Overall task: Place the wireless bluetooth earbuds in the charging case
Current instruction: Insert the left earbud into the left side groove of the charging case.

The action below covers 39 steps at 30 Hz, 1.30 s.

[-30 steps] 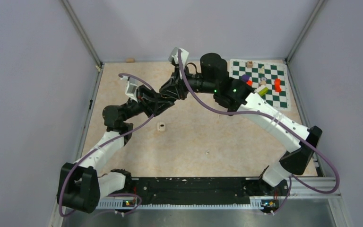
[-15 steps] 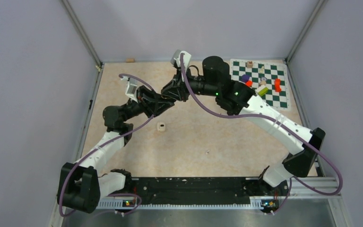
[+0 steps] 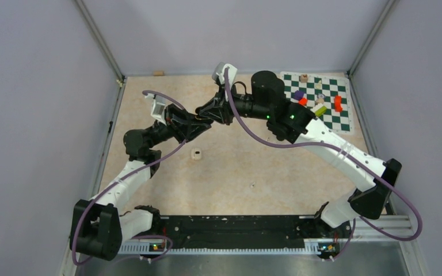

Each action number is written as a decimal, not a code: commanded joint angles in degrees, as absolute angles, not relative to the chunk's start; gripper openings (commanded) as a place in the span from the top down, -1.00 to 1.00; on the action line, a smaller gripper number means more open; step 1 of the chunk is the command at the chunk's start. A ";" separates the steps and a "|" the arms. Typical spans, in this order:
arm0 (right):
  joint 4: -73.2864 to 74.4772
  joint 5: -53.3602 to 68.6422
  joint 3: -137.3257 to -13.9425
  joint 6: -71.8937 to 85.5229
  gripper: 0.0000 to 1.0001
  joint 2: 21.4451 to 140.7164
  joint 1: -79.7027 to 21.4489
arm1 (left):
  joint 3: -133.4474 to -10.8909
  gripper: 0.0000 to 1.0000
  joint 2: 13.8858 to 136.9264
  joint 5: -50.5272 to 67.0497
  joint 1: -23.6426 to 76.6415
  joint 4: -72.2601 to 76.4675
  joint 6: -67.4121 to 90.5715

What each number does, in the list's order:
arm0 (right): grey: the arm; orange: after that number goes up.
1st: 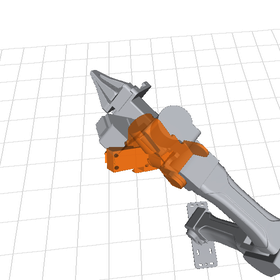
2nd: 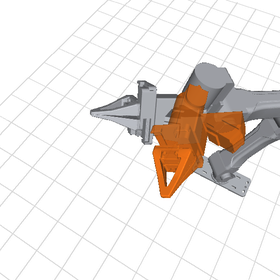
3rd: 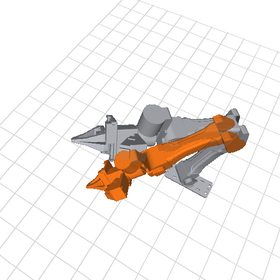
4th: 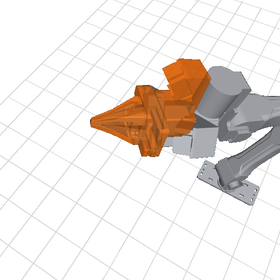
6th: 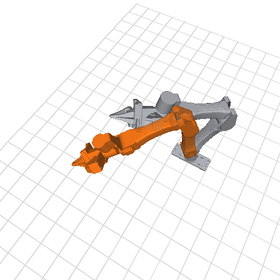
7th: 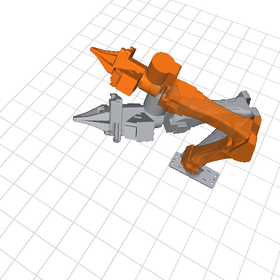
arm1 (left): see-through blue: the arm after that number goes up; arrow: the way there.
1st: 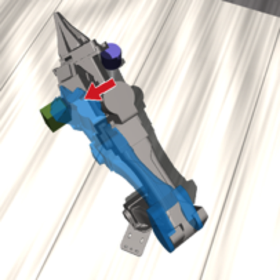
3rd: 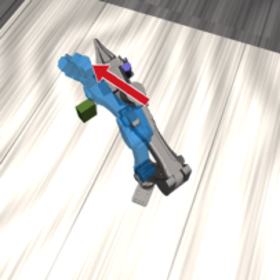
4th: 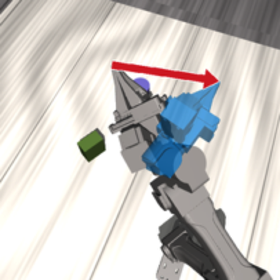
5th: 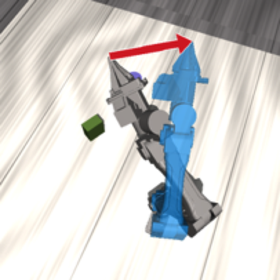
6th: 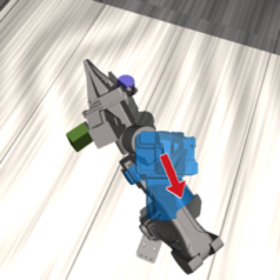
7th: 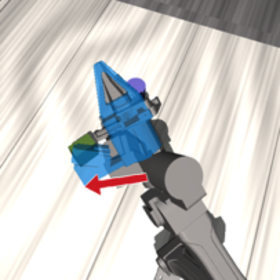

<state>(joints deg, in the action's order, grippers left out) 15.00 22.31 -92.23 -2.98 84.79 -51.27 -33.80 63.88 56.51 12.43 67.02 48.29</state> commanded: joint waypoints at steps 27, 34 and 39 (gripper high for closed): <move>17.59 21.84 -93.76 -6.77 0.88 81.94 -51.91 | -33.65 1.00 62.05 55.43 11.95 71.05 47.58; 19.32 22.77 -99.57 -3.86 0.91 84.78 -51.87 | -33.42 1.00 62.10 55.68 11.95 69.94 46.35; 19.86 22.74 -100.99 -3.02 0.91 85.60 -51.93 | -33.12 1.00 62.14 56.07 12.04 69.36 45.40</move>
